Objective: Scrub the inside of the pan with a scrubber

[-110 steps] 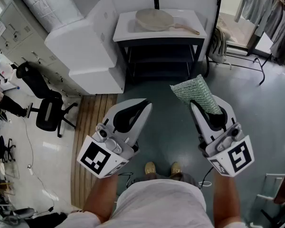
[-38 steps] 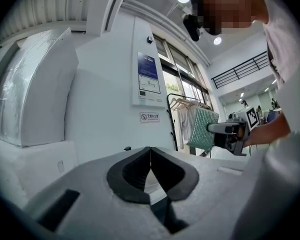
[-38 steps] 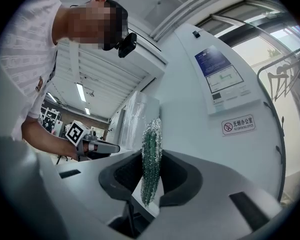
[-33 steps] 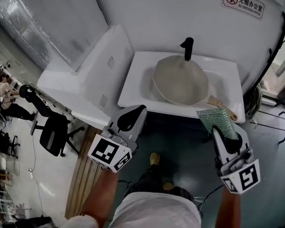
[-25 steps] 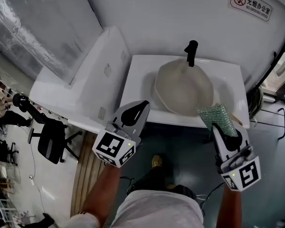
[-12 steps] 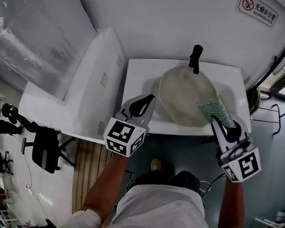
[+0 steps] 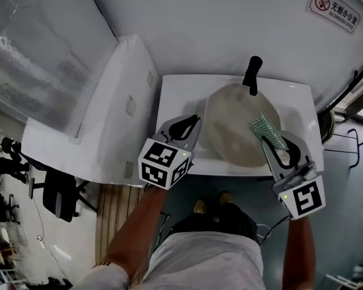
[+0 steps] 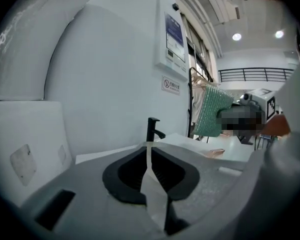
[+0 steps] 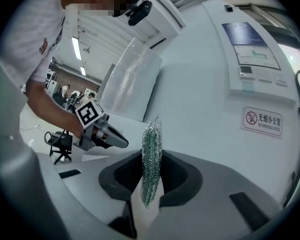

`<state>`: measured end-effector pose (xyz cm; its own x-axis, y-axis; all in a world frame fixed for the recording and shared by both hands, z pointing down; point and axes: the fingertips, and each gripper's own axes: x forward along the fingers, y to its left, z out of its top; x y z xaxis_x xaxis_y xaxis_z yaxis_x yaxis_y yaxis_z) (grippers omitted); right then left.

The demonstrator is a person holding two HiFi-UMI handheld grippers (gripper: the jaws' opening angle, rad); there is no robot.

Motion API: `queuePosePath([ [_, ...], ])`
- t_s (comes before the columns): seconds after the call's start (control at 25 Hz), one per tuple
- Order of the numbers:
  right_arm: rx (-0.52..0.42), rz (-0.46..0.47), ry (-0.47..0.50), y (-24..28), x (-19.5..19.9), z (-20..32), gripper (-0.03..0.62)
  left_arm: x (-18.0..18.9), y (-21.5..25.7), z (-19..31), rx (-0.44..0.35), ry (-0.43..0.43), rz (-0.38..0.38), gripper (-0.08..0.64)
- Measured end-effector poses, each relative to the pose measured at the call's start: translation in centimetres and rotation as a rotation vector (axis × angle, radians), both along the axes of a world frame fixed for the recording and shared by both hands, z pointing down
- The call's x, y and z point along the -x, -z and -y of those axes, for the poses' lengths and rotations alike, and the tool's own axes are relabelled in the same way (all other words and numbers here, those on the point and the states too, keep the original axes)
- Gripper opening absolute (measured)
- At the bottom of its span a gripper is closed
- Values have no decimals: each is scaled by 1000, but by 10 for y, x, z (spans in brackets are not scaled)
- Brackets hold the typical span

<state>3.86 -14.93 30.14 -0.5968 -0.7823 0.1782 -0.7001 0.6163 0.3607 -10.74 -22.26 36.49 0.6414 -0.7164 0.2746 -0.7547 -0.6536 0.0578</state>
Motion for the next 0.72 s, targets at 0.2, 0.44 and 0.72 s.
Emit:
queuePosePath([
  [0.2,10,-162,17,-28,9,29,80,-8,-15,16,77,24,33,118],
  [0.44,-36,-375,104,-59,23,59,80,-20,-35,28,185,38,45,195],
  [0.72,-11,-524,161,-98,34,93,80,-31,-59,37,296,43,84,229],
])
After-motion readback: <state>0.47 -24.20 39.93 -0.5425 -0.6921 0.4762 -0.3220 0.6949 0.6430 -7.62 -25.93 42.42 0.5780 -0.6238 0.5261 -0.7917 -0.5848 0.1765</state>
